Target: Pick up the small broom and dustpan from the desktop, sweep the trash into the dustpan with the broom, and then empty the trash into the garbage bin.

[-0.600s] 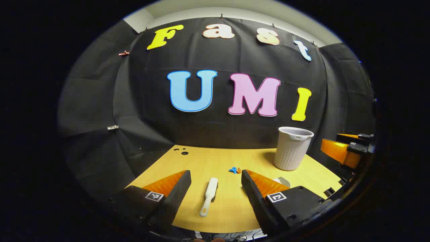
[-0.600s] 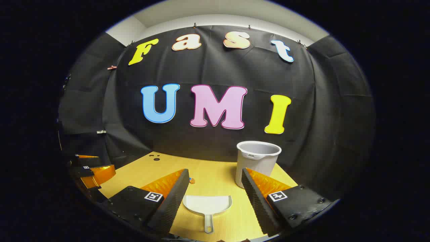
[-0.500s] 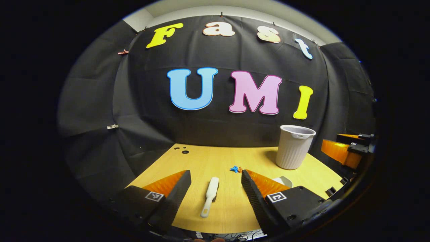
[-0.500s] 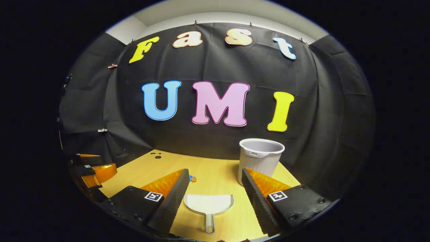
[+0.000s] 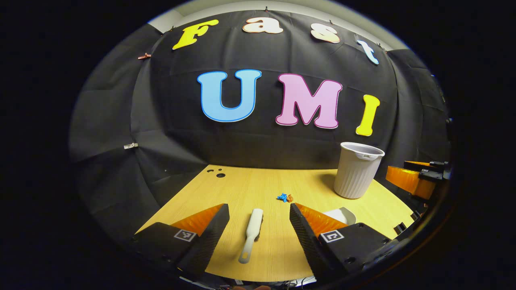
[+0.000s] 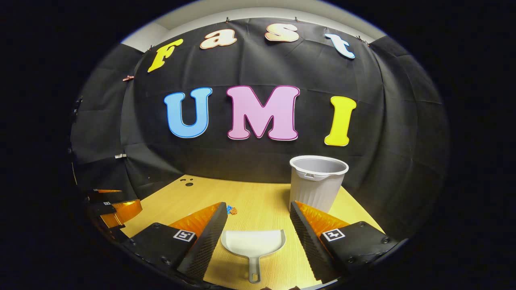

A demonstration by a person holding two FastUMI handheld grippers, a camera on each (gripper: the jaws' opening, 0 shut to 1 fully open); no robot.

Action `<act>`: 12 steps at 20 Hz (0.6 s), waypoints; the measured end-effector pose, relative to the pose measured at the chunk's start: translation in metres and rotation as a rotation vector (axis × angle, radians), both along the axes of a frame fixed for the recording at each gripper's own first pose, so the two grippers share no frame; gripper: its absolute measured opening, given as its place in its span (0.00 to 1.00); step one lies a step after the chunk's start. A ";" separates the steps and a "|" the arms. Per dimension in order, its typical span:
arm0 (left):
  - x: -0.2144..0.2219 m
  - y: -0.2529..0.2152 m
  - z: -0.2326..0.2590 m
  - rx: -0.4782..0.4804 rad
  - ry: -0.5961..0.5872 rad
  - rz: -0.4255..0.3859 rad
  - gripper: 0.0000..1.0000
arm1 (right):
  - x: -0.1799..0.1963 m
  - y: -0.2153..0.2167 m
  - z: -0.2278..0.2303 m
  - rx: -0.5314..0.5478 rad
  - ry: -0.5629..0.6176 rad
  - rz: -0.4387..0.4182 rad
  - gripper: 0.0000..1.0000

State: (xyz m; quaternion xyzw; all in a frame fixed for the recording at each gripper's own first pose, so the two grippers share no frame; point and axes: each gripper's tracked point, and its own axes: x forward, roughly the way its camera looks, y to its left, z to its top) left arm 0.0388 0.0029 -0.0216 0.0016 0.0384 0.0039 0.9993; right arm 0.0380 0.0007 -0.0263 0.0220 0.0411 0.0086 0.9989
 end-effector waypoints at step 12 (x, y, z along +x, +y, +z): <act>0.034 0.016 -0.058 -0.025 0.199 -0.029 0.96 | 0.013 0.010 -0.028 -0.004 0.088 0.047 0.98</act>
